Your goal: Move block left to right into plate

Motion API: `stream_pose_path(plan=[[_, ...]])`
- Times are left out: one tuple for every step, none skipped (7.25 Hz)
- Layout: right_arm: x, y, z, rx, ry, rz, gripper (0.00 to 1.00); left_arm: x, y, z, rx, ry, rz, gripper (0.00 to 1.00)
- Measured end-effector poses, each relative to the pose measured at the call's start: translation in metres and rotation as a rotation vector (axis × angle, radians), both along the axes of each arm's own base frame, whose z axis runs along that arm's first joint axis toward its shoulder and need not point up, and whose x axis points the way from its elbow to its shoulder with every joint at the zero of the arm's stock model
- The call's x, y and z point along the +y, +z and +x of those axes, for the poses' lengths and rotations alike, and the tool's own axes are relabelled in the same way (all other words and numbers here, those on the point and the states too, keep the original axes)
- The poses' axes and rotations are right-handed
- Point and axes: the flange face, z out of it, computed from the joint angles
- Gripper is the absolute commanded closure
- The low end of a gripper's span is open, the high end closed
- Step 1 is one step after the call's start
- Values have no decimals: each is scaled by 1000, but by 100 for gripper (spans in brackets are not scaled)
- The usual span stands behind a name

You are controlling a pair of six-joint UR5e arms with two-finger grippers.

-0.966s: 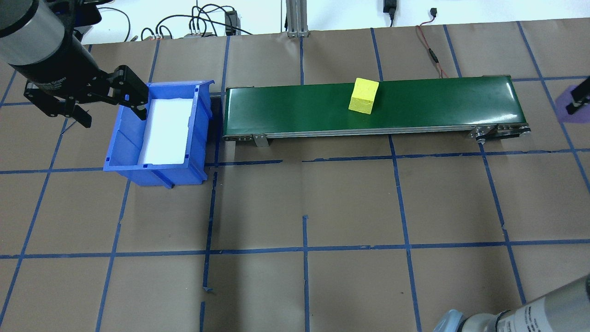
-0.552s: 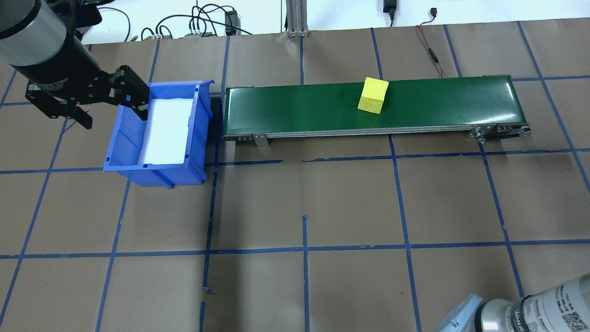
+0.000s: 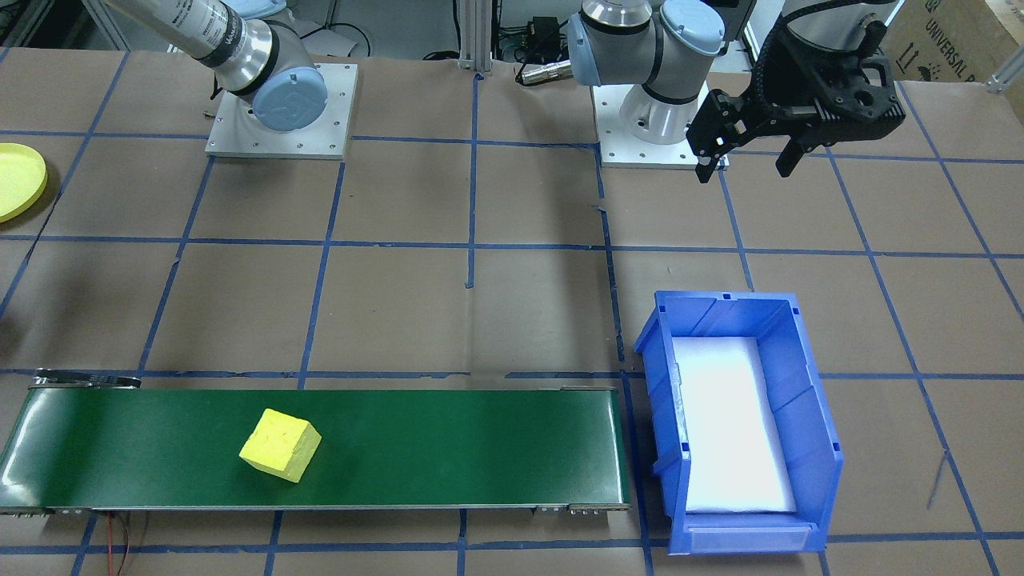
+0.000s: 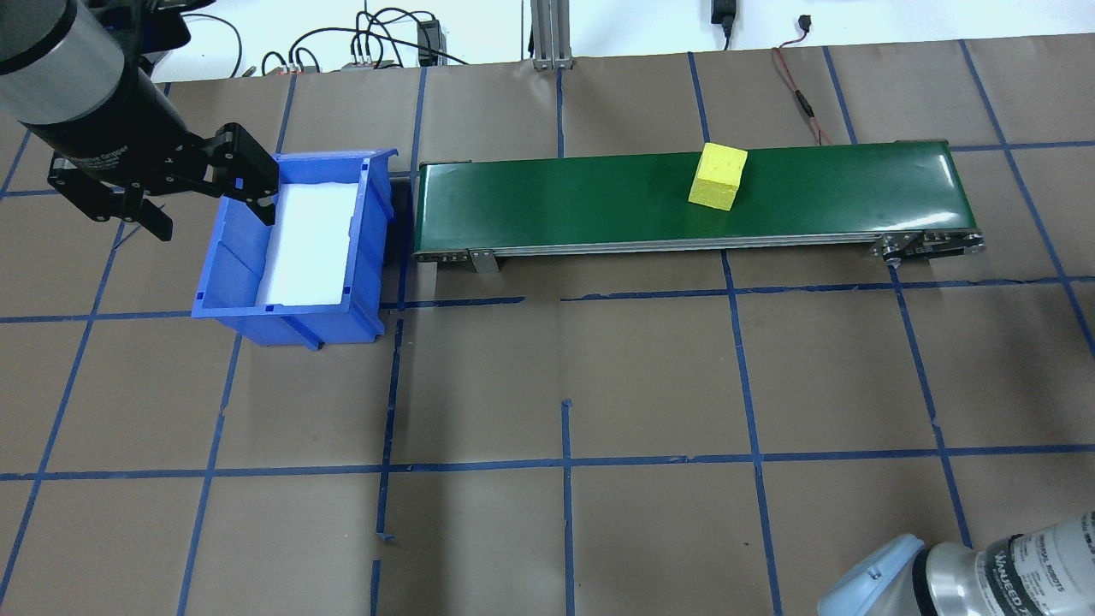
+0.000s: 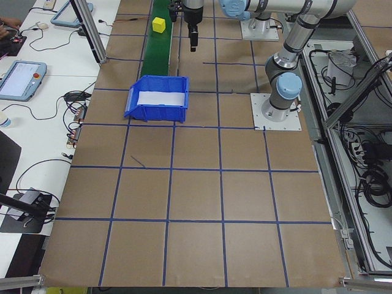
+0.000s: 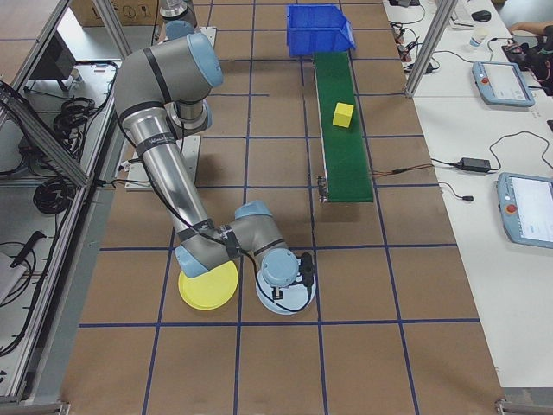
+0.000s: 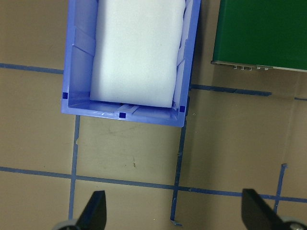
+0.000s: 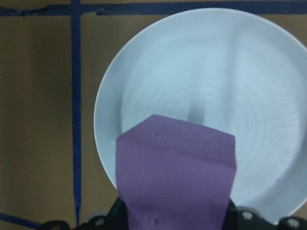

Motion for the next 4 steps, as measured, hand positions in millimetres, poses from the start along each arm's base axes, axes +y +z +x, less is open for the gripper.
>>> stream_pose_path(plan=[[0, 0, -3, 16, -8, -6, 0, 0, 0, 0, 0, 0, 0, 0], [-1, 3, -4, 28, -12, -12, 0, 0, 0, 0, 1, -1, 1, 0], [-1, 8, -4, 37, -14, -19, 0, 0, 0, 0, 0, -1, 1, 0], [-3, 20, -1, 53, -12, -31, 0, 0, 0, 0, 0, -2, 1, 0]])
